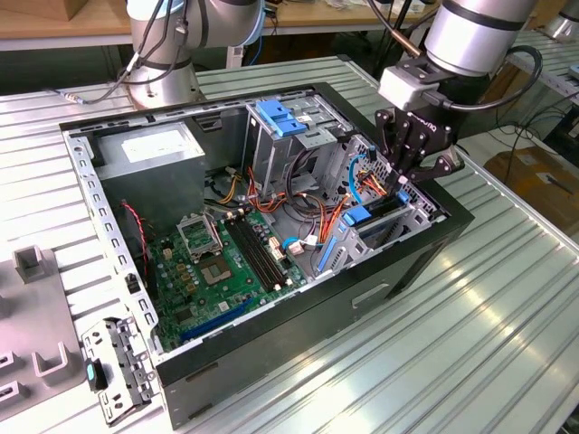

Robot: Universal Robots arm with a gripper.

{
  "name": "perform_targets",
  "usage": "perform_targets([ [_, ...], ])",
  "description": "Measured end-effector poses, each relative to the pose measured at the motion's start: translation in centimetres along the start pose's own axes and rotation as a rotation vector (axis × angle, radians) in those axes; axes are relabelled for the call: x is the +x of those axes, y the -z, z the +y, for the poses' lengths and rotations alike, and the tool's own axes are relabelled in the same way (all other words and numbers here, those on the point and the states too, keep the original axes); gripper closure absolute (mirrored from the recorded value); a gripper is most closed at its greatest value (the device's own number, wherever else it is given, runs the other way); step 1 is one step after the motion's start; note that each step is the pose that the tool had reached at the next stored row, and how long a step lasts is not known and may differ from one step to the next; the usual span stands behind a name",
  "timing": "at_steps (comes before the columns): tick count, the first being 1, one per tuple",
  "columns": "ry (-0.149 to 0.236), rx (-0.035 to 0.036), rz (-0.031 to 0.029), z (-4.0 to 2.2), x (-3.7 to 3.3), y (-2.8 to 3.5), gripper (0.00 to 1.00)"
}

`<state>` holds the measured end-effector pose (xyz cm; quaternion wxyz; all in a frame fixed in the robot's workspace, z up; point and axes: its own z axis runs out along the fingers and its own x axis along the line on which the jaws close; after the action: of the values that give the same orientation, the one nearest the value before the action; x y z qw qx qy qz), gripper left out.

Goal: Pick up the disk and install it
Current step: 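Insert the first disk wire, then insert the second disk wire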

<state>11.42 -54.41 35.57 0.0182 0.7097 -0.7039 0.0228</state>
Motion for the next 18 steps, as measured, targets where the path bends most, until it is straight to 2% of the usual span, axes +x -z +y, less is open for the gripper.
perform_targets([
  [9, 0.0, 0.0, 0.0, 0.0, 0.0, 0.06, 0.89],
  [11, 0.0, -0.0001, 0.0002, 0.17, 0.0, 0.07, 0.89],
  [14, 0.0, 0.0, 0.0001, 0.77, 0.0, 0.05, 0.89],
  [18, 0.0, 0.0, 0.0, 2.1, -0.02, 0.02, 0.89],
])
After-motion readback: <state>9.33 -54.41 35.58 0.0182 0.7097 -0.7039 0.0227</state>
